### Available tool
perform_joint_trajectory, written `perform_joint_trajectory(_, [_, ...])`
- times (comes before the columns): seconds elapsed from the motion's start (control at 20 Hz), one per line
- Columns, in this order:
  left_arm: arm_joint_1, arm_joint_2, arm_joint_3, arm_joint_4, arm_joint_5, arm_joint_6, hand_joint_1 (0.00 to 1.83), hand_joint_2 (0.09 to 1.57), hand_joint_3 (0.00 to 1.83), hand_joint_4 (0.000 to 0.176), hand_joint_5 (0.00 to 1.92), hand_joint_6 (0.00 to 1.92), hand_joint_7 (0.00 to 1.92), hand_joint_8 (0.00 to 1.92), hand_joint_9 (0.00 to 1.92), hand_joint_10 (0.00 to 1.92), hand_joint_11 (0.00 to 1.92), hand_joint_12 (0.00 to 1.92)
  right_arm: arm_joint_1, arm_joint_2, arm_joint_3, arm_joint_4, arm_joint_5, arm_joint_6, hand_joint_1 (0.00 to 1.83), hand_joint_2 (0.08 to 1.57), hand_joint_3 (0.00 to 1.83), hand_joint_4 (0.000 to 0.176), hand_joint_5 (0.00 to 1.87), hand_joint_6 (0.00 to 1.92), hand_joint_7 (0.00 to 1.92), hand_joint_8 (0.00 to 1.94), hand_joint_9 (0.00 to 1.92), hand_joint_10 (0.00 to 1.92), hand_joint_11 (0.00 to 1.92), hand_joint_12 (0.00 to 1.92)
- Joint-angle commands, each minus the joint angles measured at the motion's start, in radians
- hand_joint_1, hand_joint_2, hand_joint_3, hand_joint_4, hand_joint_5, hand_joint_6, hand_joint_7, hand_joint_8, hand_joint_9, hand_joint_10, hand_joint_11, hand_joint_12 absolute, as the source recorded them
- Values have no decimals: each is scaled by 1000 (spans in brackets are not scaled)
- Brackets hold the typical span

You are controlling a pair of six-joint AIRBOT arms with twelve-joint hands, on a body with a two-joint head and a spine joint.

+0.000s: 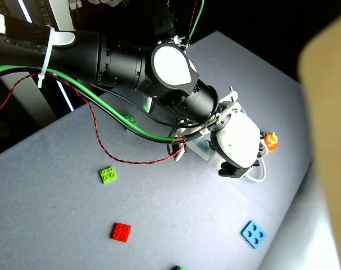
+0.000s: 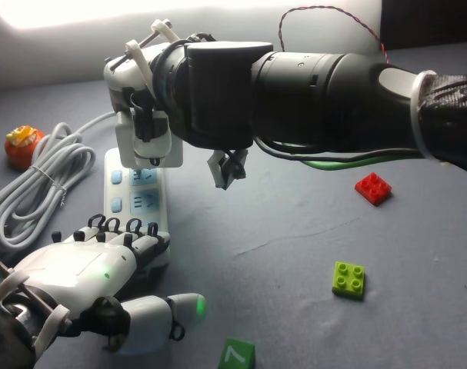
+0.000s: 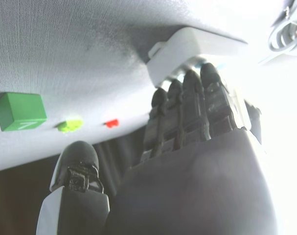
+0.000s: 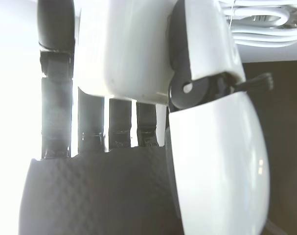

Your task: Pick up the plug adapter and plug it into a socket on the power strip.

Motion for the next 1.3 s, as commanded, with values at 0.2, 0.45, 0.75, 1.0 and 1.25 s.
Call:
perform_joint_trajectory(0.2, [6, -8, -4, -4, 28, -7, 0, 1230, 1, 0, 174, 7, 203, 5, 162, 4, 0, 305, 3, -2, 3, -38, 40, 0, 1387, 1086, 0, 0, 882, 910, 1035, 941, 1083, 949, 950, 823])
perform_joint_trajectory(0.45, [6, -8, -4, -4, 28, -8, 0, 1221, 0, 0, 157, 2, 184, 1, 145, 1, 0, 287, 3, -1, 1, -38, 49, -21, 1382, 1102, 0, 0, 830, 999, 1021, 964, 1040, 1006, 916, 849])
perform_joint_trajectory(0.75, [5, -8, -3, -4, 28, -8, 0, 1227, 1, 0, 152, 2, 187, 3, 151, 3, 0, 203, 4, 2, -5, -37, 41, -51, 1389, 1076, 0, 0, 912, 905, 1041, 894, 1117, 905, 969, 815])
perform_joint_trajectory(1.0, [5, -8, -3, -4, 28, -8, 0, 1229, 2, 0, 174, 6, 207, 6, 175, 5, 0, 345, 6, 5, -9, -30, 37, -69, 1388, 1077, 0, 0, 924, 902, 1035, 894, 1103, 931, 958, 814])
perform_joint_trajectory(1.25, [4, -8, -2, -4, 28, -8, 0, 1226, 0, 0, 165, 3, 192, 3, 162, 4, 0, 291, 5, 5, -10, 28, 30, -85, 1390, 1071, 0, 0, 932, 875, 1057, 884, 1111, 900, 968, 792])
